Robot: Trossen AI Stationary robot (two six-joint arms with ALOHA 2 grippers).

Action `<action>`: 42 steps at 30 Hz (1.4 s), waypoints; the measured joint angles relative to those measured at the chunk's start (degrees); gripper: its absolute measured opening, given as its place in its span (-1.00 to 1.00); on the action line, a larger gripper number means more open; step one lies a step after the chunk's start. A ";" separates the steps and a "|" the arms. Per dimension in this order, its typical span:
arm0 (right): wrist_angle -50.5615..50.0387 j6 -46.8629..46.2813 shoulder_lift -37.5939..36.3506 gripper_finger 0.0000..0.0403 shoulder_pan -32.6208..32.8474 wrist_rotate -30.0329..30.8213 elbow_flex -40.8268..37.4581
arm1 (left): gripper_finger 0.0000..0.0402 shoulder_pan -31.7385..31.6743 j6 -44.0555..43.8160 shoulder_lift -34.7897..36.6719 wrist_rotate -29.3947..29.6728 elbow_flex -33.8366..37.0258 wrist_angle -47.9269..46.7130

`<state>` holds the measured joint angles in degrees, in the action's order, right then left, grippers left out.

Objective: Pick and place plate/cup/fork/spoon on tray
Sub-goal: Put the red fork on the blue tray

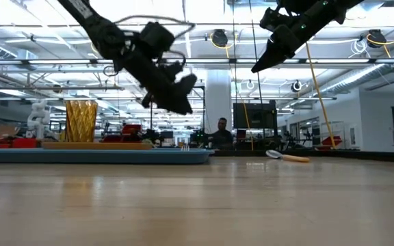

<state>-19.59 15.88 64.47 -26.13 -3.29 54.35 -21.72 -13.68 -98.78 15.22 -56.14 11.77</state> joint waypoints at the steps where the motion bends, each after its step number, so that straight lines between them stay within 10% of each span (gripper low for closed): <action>1: 0.00 0.08 0.00 -1.00 0.00 0.00 0.00 | -0.42 0.89 1.35 0.44 -0.59 -0.01 0.13; 13: 2.64 0.19 0.00 -1.00 0.00 0.00 0.00 | -0.45 6.81 20.73 -2.87 -12.36 -1.88 -6.71; 23: 4.79 -0.08 0.01 -1.00 0.02 0.03 0.00 | -0.97 3.32 31.23 -5.16 -14.18 -1.95 -10.78; 42: 4.34 0.98 0.02 -1.00 0.00 0.22 0.00 | -0.98 -0.23 33.06 -9.34 -15.80 -1.86 -13.31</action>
<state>-15.26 16.86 64.49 -26.13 -3.07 54.35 -21.96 19.38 -108.12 -0.58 -58.00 -1.54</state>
